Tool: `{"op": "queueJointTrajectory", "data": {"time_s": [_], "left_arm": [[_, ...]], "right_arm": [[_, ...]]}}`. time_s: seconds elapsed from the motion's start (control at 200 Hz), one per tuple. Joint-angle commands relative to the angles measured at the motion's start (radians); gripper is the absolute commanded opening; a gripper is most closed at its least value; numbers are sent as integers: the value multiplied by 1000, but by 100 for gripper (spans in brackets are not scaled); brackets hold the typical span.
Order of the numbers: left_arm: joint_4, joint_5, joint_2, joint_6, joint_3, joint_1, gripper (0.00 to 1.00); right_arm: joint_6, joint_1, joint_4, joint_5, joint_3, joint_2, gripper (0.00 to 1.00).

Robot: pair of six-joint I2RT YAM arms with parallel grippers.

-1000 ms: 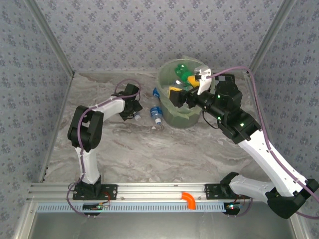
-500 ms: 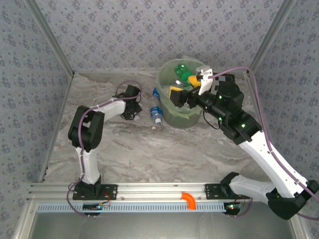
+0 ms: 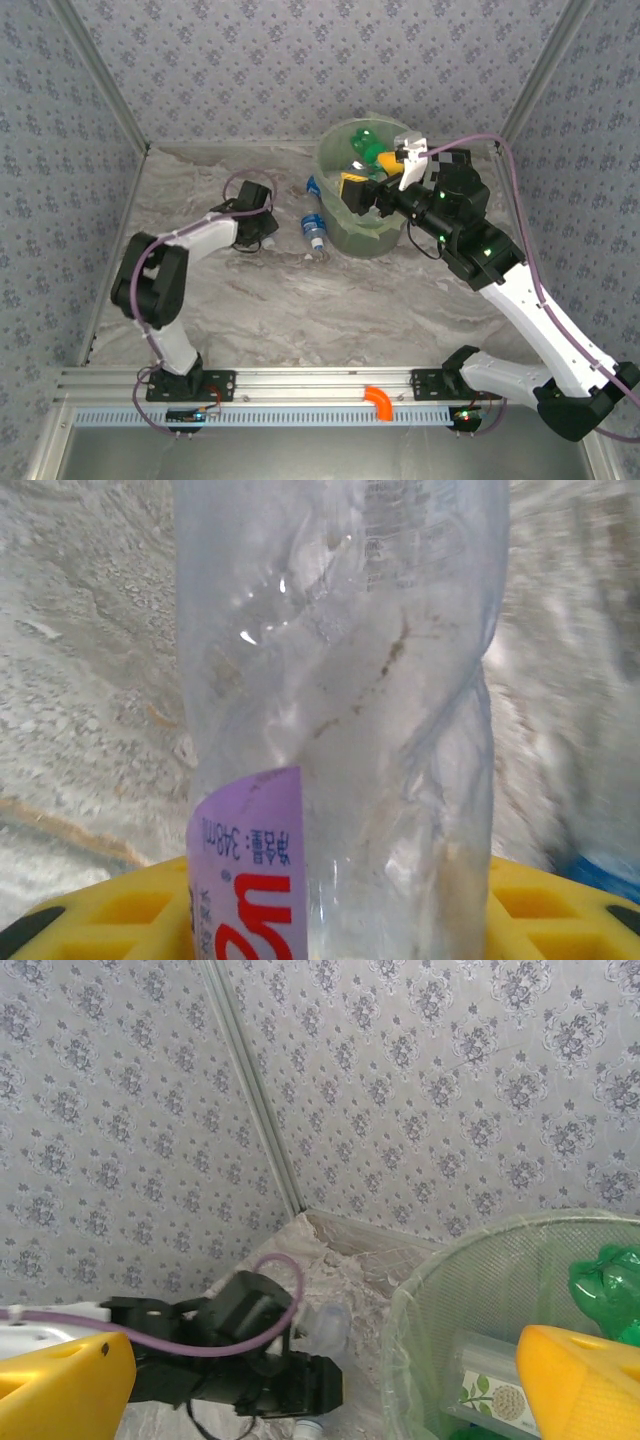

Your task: Put the plastic bottles in the bin

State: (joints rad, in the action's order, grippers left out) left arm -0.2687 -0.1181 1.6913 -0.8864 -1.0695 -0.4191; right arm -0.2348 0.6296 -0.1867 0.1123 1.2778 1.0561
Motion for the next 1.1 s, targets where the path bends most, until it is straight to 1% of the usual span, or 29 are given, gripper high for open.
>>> {"op": "queueJointTrajectory", "data": {"time_s": [0.0,0.125,0.22,0.275,0.34,0.425,0.535,0.66,0.8,0.915,1.094], "left_arm": [[121,82,-151,70,62,-4,48],[155,131,-318,140,149,-19,48],[142,143,-444,216,200,-41,48],[129,146,-516,257,224,-54,48],[121,156,-598,295,255,-66,49],[114,193,-697,348,283,-79,49],[96,232,-799,406,299,-99,49],[81,301,-887,443,304,-105,49],[49,336,-958,467,294,-113,49],[27,360,-1004,481,293,-118,49],[-6,359,-1051,490,291,-121,49]], "right_arm": [[-29,-5,37,34,3,15,100],[-53,-7,37,87,19,44,100],[-101,-11,-17,107,62,81,100],[-126,-18,-33,148,69,105,100],[-165,-24,0,187,60,128,100],[-206,-23,29,267,71,171,100],[-242,-5,28,342,124,239,94],[-255,34,-14,371,225,332,89],[-248,88,-79,378,338,436,85],[-255,122,-102,376,401,507,85],[-255,168,-145,399,497,600,85]]}}
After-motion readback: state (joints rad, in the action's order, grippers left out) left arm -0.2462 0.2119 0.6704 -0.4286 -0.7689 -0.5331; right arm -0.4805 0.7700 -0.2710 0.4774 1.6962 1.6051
